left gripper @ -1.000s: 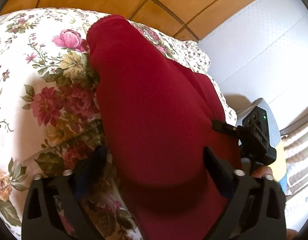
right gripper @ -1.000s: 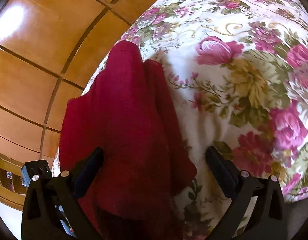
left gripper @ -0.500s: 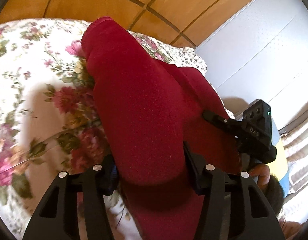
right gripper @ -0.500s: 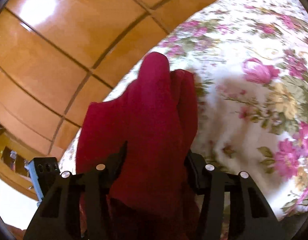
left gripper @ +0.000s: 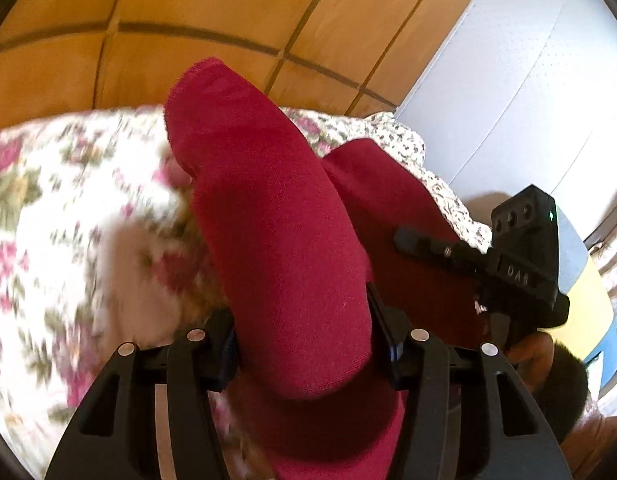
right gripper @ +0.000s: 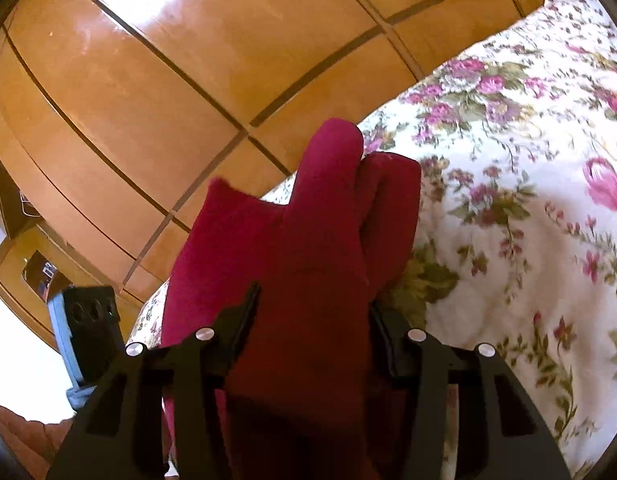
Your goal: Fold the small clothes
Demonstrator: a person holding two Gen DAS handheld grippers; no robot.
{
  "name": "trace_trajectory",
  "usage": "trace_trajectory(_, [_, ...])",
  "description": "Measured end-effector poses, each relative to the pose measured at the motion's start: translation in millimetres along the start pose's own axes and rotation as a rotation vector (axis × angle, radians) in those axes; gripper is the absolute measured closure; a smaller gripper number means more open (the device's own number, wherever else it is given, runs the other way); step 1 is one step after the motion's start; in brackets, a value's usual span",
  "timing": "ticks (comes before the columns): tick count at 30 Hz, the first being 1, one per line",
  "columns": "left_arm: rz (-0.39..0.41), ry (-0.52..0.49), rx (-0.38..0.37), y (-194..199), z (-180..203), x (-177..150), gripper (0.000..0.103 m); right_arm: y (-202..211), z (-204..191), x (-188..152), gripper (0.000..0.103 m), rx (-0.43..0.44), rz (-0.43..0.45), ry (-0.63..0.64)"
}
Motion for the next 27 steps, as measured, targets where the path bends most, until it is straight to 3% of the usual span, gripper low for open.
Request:
trace_trajectory(15, [0.080, -0.119, -0.045, -105.6, 21.2, 103.7, 0.050, 30.1, 61.9, 105.3, 0.055, -0.059, 0.291, -0.055])
trace_trajectory(19, [0.059, -0.134, -0.037, -143.5, 14.0, 116.6, 0.050, 20.6, 87.2, 120.8, 0.055, -0.116, 0.284, -0.080])
trace_trajectory(23, [-0.013, -0.097, 0.052, -188.5, -13.1, 104.2, 0.044, 1.1, 143.6, 116.4, 0.055, -0.280, 0.176, -0.224])
trace_trajectory(25, [-0.020, 0.011, -0.006, -198.3, -38.1, 95.4, 0.035, -3.8, 171.1, 109.5, 0.034, -0.250, 0.141, -0.338])
trace_trajectory(27, [-0.025, 0.076, -0.044, -198.8, -49.5, 94.8, 0.029, -1.6, 174.8, 108.0, 0.033, -0.224, 0.159, -0.358])
Point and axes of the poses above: each gripper's, at about its wrist camera, not at the fingertips, and y roughly against the way its jaws point, z to its right, x to its top, the point moved 3 cm from there along -y, roughly the way its jaws point, and after that the axes turned 5 degrees about -y, right-handed, at the moved point
